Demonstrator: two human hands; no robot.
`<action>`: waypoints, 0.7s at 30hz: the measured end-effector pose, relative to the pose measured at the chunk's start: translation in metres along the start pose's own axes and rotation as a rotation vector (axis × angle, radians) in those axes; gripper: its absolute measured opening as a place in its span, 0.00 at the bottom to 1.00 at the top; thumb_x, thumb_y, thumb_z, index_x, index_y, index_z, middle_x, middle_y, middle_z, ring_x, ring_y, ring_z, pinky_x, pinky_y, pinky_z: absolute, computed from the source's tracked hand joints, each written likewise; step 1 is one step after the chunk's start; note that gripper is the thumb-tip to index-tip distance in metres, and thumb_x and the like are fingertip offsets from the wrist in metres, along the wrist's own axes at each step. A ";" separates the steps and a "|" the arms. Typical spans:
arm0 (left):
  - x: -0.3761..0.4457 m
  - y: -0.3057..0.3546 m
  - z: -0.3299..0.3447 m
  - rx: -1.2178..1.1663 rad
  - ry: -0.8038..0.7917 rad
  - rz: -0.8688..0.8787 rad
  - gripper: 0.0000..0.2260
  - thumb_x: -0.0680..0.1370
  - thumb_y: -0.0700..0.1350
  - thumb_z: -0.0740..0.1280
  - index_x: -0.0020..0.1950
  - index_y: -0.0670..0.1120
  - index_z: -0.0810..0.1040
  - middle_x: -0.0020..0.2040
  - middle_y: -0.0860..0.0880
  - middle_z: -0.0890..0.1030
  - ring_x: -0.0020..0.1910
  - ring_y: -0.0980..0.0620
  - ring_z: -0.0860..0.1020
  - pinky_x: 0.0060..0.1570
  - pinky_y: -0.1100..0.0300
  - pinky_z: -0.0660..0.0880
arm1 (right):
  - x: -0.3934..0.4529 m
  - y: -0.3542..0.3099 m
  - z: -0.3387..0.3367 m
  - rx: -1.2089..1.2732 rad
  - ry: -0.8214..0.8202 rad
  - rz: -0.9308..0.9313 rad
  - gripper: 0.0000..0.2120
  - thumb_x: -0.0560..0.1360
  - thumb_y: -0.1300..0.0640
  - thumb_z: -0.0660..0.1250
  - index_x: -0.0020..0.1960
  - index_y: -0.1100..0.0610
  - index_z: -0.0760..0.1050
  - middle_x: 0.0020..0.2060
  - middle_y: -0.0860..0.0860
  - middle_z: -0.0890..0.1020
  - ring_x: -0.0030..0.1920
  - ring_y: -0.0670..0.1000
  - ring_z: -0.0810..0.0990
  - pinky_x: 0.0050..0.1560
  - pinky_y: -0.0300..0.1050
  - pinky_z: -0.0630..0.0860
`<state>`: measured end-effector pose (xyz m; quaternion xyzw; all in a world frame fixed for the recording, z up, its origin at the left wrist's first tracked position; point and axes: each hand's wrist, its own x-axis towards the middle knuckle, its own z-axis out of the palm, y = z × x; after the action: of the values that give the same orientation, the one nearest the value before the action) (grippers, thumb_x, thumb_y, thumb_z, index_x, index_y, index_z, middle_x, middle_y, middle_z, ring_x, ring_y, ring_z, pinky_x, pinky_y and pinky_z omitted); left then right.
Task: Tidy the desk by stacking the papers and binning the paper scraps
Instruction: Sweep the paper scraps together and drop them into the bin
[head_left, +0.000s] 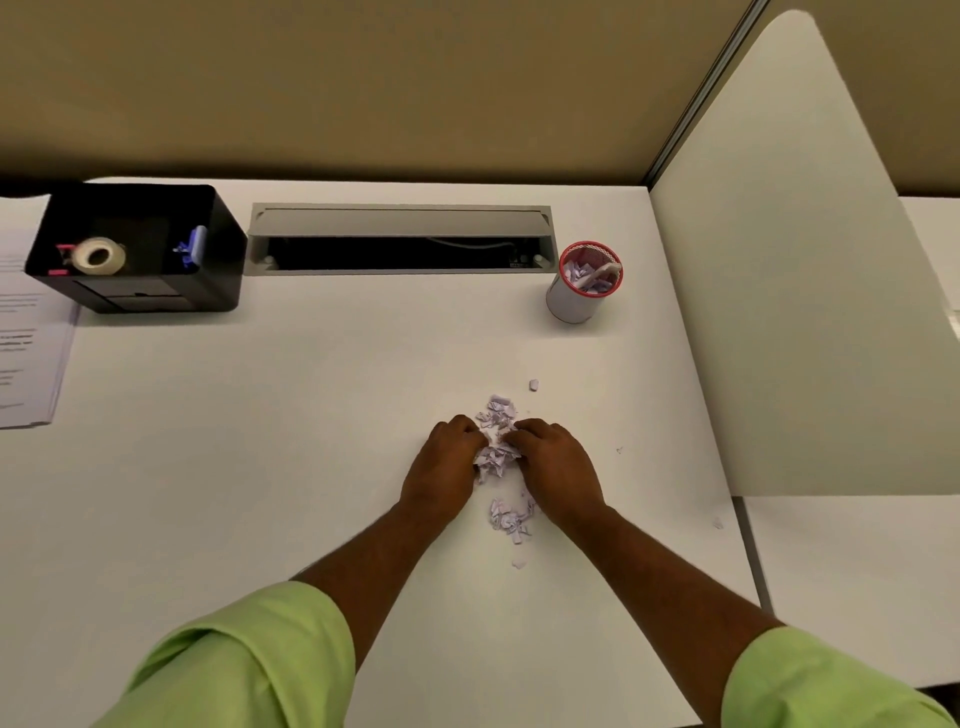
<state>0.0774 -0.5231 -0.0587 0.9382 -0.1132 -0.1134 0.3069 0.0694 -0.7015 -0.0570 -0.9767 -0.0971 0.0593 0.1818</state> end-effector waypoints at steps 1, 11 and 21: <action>0.002 0.001 -0.001 -0.025 0.016 -0.009 0.10 0.73 0.37 0.70 0.53 0.43 0.82 0.52 0.47 0.80 0.49 0.48 0.78 0.47 0.53 0.78 | 0.001 0.001 -0.001 0.022 0.008 0.004 0.15 0.72 0.64 0.73 0.58 0.56 0.84 0.54 0.55 0.85 0.47 0.60 0.83 0.43 0.54 0.82; 0.018 0.022 -0.028 0.001 -0.049 -0.063 0.08 0.71 0.34 0.68 0.44 0.44 0.84 0.40 0.48 0.82 0.40 0.51 0.78 0.42 0.55 0.77 | 0.000 0.014 -0.026 0.254 0.049 0.164 0.17 0.72 0.70 0.71 0.56 0.55 0.87 0.53 0.51 0.87 0.53 0.52 0.86 0.53 0.33 0.73; 0.076 0.069 -0.063 -0.116 0.045 0.015 0.09 0.71 0.35 0.71 0.48 0.45 0.86 0.43 0.49 0.84 0.41 0.52 0.79 0.43 0.60 0.75 | 0.043 0.036 -0.100 0.423 0.237 0.165 0.12 0.72 0.67 0.73 0.52 0.57 0.88 0.48 0.51 0.89 0.47 0.49 0.86 0.53 0.43 0.81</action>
<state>0.1575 -0.5641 0.0218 0.9202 -0.1065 -0.0962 0.3642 0.1322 -0.7601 0.0187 -0.9217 0.0193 -0.0218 0.3867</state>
